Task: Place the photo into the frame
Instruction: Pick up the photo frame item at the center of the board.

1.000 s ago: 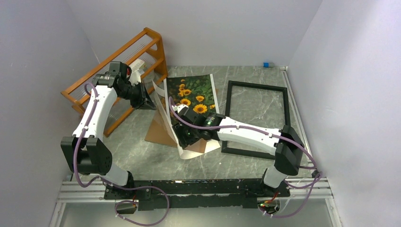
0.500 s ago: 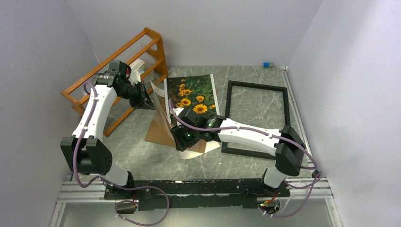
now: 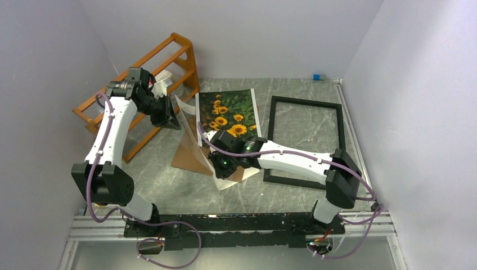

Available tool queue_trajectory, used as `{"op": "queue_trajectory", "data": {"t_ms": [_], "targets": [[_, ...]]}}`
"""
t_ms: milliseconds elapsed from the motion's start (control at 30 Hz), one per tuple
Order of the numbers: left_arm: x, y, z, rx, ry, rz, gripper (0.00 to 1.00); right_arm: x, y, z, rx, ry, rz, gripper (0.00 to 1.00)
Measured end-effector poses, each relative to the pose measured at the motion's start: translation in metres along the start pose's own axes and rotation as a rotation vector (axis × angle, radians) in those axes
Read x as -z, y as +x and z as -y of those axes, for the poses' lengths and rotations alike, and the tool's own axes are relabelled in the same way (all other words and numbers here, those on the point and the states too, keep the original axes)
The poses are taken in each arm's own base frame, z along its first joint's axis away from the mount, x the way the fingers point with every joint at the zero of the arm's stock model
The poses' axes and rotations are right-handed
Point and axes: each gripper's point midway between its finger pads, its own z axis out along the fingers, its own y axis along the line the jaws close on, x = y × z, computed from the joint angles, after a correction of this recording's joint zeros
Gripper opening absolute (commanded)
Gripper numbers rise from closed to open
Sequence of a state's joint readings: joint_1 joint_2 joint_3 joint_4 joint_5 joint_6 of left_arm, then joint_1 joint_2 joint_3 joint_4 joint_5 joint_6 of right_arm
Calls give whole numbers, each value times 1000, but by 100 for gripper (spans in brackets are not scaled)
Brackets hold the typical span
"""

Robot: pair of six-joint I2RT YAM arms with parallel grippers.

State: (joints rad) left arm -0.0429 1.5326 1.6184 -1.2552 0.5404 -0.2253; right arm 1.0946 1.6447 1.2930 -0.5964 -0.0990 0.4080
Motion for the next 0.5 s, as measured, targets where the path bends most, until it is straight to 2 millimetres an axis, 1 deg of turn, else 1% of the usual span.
{"op": "queue_trajectory", "data": {"t_ms": [167,367,500], "targets": [[5,-1,-9,-43,-57,-14,3,12,-2,10,53,60,-12,0],[15,-4,-14,-89,-105,-10,3,23,7,29,104,149,-43,0],[20,-4,-17,-112,-132,-9,3,27,10,38,124,191,-54,0]]}}
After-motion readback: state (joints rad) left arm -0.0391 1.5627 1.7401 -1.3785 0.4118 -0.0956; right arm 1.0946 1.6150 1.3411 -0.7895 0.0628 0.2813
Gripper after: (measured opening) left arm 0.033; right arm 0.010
